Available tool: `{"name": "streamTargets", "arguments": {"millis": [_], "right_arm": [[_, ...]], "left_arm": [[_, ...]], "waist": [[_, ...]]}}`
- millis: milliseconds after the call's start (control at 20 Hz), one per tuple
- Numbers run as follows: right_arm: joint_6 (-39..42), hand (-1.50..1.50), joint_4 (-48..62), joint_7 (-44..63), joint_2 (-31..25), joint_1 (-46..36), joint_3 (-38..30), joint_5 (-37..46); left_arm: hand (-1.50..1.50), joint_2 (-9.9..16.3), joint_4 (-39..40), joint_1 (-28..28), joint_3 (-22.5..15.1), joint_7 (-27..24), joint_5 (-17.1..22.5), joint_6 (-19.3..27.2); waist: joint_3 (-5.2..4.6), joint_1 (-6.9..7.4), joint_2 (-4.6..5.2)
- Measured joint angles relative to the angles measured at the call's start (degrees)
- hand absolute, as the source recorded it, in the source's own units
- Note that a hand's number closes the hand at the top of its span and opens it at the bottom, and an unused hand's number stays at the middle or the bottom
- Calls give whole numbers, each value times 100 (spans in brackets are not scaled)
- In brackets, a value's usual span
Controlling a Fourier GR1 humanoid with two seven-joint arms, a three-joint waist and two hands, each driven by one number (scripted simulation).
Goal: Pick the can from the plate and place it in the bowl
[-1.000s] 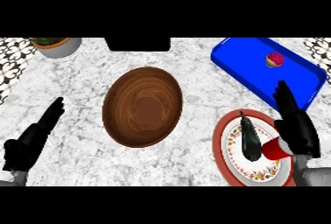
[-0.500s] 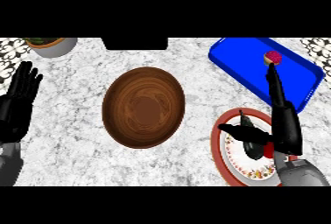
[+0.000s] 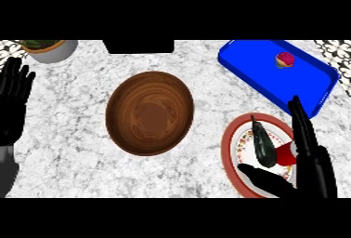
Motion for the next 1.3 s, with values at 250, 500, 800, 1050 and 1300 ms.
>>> {"name": "streamTargets", "arguments": {"millis": [250, 500, 800, 1050, 1300], "right_arm": [[1203, -150, -1166, 1608, -603, 359, -211, 512], [2726, -150, -1883, 2893, -1222, 573, -213, 377], [4283, -150, -1994, 3916, -1538, 341, -208, 133], [4909, -150, -1961, 3968, -1491, 196, -651, -414], [5210, -150, -1960, 4042, -1231, 67, -867, -803]], "left_arm": [[0, 21, -98, 43, 71, 84, 29, 0], [0, -52, -67, 19, 40, 48, -26, 17], [0, -114, -132, -47, 3, 80, -100, 25], [0, -208, 49, -208, 23, 61, -173, -14], [0, -292, 115, -301, 82, 116, -254, -86]], "waist": [[-10, -6, -2], [-14, 14, 27], [0, 99, 50], [11, 110, 60], [18, 136, 60]]}}
